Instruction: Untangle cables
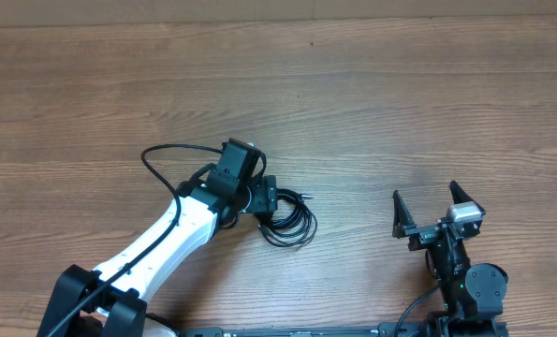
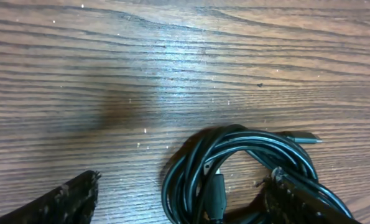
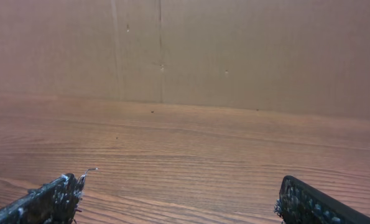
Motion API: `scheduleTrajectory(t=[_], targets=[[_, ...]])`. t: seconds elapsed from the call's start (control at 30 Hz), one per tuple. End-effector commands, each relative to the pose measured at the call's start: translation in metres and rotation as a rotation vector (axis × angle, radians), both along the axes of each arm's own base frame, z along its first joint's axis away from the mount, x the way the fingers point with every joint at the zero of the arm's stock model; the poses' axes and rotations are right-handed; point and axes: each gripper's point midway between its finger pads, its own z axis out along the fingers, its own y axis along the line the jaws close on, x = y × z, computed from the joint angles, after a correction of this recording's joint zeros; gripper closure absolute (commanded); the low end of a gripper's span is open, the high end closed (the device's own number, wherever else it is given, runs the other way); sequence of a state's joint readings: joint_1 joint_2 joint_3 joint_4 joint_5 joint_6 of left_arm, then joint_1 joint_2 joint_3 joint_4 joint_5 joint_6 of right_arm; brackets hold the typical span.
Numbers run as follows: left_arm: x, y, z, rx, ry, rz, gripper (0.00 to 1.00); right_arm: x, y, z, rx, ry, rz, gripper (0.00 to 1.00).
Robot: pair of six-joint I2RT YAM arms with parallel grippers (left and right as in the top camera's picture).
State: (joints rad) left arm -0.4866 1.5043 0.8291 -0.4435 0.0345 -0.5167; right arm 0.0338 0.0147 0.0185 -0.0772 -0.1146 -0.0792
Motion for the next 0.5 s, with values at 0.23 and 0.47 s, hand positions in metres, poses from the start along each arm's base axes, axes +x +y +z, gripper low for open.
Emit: scheduleTrajectory(t=[0.23,0.47], targets=[[0.0037,0.0018,0.0015,0.016,-0.022,-0.012,0.10,0.0001,-0.0005,-0.0015,-0.001,-0.005,-0.005,0.00],[0.0014,0.0029,0.0001,0.021,-0.012,-0.012,0.10,0.0001,-0.0005,-0.0015,-0.001,-0.005,-0.005,0.00]])
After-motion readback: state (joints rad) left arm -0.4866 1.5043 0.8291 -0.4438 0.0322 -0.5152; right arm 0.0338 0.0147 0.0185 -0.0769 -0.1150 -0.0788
